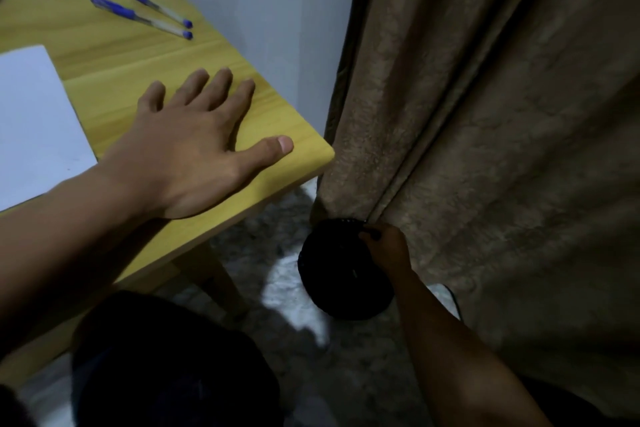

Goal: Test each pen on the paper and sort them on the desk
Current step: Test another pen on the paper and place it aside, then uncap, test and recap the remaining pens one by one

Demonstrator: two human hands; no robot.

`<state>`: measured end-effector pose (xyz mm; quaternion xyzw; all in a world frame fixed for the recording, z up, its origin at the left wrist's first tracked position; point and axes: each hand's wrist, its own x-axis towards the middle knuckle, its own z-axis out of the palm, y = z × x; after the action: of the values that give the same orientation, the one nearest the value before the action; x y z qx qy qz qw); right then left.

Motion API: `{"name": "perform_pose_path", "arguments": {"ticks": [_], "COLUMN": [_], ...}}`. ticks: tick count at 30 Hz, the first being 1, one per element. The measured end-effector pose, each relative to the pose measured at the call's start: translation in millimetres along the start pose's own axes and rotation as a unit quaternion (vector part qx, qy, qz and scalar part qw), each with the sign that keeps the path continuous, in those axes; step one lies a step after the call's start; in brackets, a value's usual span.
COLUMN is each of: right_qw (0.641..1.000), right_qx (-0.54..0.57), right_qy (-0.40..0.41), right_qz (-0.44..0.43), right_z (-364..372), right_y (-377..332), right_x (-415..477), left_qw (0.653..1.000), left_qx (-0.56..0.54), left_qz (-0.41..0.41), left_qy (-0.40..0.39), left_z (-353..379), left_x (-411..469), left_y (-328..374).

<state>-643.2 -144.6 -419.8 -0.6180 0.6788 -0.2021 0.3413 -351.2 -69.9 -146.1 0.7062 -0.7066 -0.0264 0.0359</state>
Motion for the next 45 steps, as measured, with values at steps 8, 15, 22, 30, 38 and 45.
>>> {"name": "perform_pose_path", "arguments": {"ticks": [8, 15, 22, 30, 38, 45], "right_qw": [0.990, 0.953, 0.915, 0.873, 0.827, 0.809], "right_qx": [-0.080, -0.167, -0.208, -0.201, -0.194, -0.190], "right_qy": [-0.027, 0.029, -0.001, -0.073, -0.153, -0.174], "right_qz": [-0.111, -0.253, -0.345, -0.438, -0.506, -0.528], "right_z": [-77.8, -154.6, -153.4, -67.6, 39.8, 110.1], "right_y": [-94.3, -215.9, -324.4, -444.5, -525.7, -565.9], "right_x": [-8.5, -39.2, -69.1, -103.4, -137.2, -139.2], "left_qw": [1.000, 0.993, 0.989, 0.969, 0.944, 0.935], "left_qx": [-0.016, -0.120, -0.099, -0.064, -0.058, -0.081], "left_qz": [-0.001, -0.016, -0.062, -0.187, -0.275, -0.291], "left_qy": [-0.014, 0.001, 0.087, 0.145, 0.175, 0.187], "left_z": [-5.1, -33.9, -91.8, -126.0, -120.4, -96.1], "left_x": [-1.7, -0.5, -26.8, -105.1, -163.6, -158.1], "left_y": [3.1, -0.5, -54.9, -164.3, -260.7, -322.7]}}
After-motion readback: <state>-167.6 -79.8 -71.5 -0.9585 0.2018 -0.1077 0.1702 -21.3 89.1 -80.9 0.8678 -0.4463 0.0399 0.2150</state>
